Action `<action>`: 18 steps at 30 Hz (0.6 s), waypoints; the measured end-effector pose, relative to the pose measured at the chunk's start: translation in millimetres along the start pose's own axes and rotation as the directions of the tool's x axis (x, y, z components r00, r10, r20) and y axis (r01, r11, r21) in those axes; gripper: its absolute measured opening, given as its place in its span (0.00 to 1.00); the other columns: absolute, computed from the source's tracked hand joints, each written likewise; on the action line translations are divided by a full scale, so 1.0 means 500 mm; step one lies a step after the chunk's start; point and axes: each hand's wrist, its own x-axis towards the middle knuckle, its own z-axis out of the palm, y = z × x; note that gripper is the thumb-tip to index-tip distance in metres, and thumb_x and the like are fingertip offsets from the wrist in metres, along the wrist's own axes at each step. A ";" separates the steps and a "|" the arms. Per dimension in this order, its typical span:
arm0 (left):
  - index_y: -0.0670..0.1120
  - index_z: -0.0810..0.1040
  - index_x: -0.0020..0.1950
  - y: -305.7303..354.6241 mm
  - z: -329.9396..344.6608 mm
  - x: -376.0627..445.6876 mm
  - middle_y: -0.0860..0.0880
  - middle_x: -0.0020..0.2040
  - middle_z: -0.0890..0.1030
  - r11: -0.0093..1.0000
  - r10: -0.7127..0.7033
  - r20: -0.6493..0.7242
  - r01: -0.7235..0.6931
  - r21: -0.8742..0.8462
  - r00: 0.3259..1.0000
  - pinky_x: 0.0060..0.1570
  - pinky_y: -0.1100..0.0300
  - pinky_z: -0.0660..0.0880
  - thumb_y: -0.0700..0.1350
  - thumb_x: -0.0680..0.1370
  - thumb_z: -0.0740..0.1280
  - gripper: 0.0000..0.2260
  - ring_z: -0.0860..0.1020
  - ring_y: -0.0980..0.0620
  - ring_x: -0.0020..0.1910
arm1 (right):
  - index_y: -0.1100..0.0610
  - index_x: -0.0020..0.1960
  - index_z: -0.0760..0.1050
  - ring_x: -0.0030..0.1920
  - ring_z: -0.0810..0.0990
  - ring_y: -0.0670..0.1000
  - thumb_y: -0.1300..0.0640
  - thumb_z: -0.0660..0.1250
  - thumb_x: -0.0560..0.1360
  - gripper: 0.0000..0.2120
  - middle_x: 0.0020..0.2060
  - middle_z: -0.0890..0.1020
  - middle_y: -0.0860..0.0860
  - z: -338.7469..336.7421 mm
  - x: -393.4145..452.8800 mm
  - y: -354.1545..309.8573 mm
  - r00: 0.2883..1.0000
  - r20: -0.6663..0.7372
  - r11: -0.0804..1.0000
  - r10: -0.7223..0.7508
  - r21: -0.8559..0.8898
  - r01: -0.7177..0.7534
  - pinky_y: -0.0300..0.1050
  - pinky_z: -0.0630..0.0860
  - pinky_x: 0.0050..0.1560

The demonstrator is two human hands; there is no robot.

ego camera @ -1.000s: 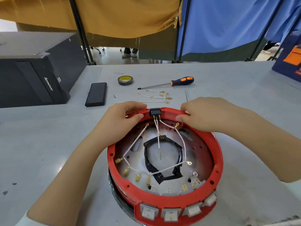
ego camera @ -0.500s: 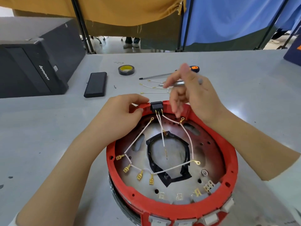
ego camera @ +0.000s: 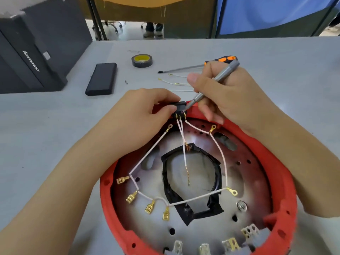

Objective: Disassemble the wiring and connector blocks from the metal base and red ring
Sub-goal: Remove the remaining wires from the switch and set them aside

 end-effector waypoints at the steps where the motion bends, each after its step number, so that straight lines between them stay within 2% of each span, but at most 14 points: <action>1: 0.56 0.78 0.59 -0.001 0.001 -0.002 0.68 0.46 0.76 1.000 0.012 -0.011 -0.011 0.016 1.000 0.48 0.83 0.61 0.48 0.78 0.62 0.11 0.71 0.68 0.52 | 0.55 0.36 0.67 0.16 0.64 0.50 0.52 0.65 0.79 0.15 0.19 0.74 0.54 0.000 -0.002 0.000 1.000 -0.004 1.000 -0.010 -0.016 0.009 0.37 0.62 0.19; 5: 0.56 0.77 0.60 -0.001 0.004 -0.005 0.65 0.50 0.77 0.995 0.058 -0.026 -0.055 0.087 0.998 0.50 0.81 0.61 0.48 0.79 0.62 0.12 0.71 0.66 0.53 | 0.51 0.32 0.67 0.16 0.67 0.50 0.49 0.70 0.75 0.17 0.20 0.76 0.54 -0.003 -0.009 -0.003 0.997 -0.062 0.998 -0.047 -0.050 0.044 0.37 0.65 0.19; 9: 0.57 0.77 0.61 0.000 0.004 -0.005 0.62 0.54 0.79 0.993 0.067 -0.018 -0.065 0.102 0.998 0.51 0.78 0.62 0.49 0.78 0.61 0.13 0.73 0.65 0.53 | 0.50 0.32 0.69 0.18 0.71 0.48 0.51 0.73 0.71 0.16 0.23 0.79 0.52 -0.008 -0.010 0.003 0.994 -0.099 0.994 -0.038 -0.108 0.027 0.35 0.65 0.20; 15: 0.57 0.76 0.61 0.001 0.005 -0.007 0.62 0.55 0.79 0.991 0.058 -0.009 -0.056 0.125 0.998 0.50 0.80 0.61 0.49 0.78 0.59 0.14 0.72 0.64 0.54 | 0.51 0.28 0.68 0.18 0.68 0.49 0.53 0.69 0.65 0.11 0.20 0.74 0.51 -0.013 -0.007 0.006 0.990 -0.138 0.990 0.018 -0.135 -0.036 0.40 0.66 0.22; 18: 0.57 0.76 0.62 0.001 0.005 -0.008 0.61 0.55 0.79 0.989 0.063 -0.011 -0.061 0.132 0.998 0.49 0.80 0.61 0.48 0.78 0.60 0.14 0.71 0.64 0.55 | 0.51 0.28 0.68 0.18 0.69 0.48 0.53 0.69 0.64 0.11 0.20 0.75 0.52 -0.010 -0.008 0.005 0.992 -0.125 0.982 0.012 -0.183 -0.035 0.40 0.66 0.22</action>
